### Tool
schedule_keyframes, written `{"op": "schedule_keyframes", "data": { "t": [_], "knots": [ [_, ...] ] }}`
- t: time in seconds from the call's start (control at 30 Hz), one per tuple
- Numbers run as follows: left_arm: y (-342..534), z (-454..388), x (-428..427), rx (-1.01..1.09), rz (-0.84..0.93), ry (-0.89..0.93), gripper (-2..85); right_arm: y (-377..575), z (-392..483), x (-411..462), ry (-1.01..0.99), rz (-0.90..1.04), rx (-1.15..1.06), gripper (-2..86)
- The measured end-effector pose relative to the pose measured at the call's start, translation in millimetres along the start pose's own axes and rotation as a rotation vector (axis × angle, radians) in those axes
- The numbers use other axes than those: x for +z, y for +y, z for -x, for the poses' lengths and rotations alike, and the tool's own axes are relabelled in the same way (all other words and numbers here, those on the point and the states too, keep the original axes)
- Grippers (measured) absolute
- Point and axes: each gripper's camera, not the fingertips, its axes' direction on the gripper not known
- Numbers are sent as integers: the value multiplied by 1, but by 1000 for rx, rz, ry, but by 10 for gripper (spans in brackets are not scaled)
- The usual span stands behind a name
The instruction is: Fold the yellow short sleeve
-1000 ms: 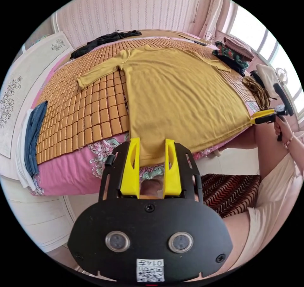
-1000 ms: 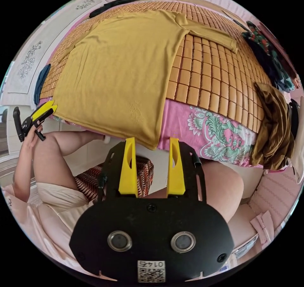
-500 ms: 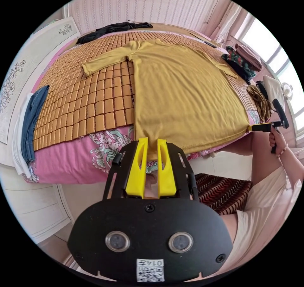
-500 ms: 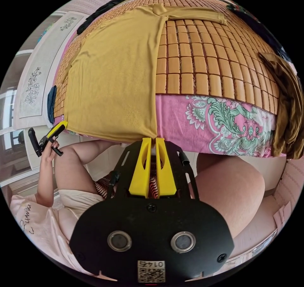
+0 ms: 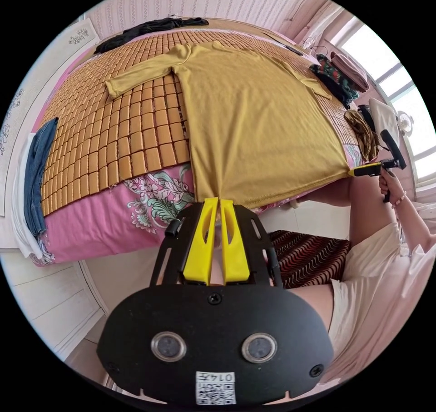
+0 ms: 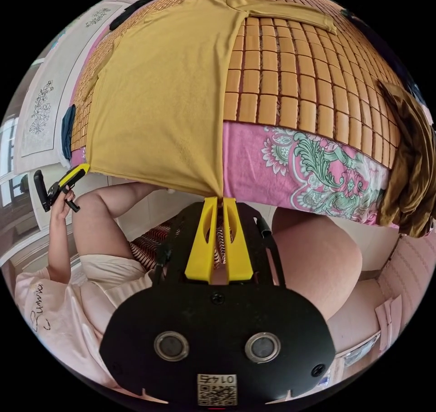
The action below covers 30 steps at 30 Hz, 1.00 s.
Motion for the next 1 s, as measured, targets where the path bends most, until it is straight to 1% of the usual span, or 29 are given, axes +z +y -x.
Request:
{"op": "schedule_keyframes", "data": {
  "t": [0.1,0.23,0.3,0.37,0.43,0.53,0.63,0.73,0.8,0.9,0.97,1.0],
  "knots": [
    [15,7,0,3,-35,10,-7,10,-4,-18,11,9,15,26],
    [34,4,-5,11,-60,-45,-7,26,-21,-56,-18,-92,64,51],
    [51,9,-5,-13,-68,-42,-6,32,-31,-73,-72,-167,84,55],
    [63,13,-8,-30,-103,-21,-6,38,-45,-97,-134,-297,82,58],
    [70,14,-9,-25,-122,-31,-6,39,-55,-114,-156,-406,66,60],
    [64,8,0,44,-116,-91,-6,30,-73,-140,-133,-574,49,74],
    [39,-8,17,116,-142,-94,-7,3,-92,-161,-85,-636,56,86],
    [-5,-30,38,183,-202,20,-8,-24,-114,-182,-22,-714,121,96],
    [-54,-59,69,244,-188,93,-9,-39,-127,-191,-24,-732,137,107],
    [-119,-111,117,396,-153,165,-9,-50,-146,-196,-126,-783,43,104],
    [-156,-145,144,462,-157,202,-9,-38,-164,-199,-239,-843,52,97],
    [-182,-166,161,494,-151,238,-9,-34,-168,-202,-260,-872,55,97]
  ]
}}
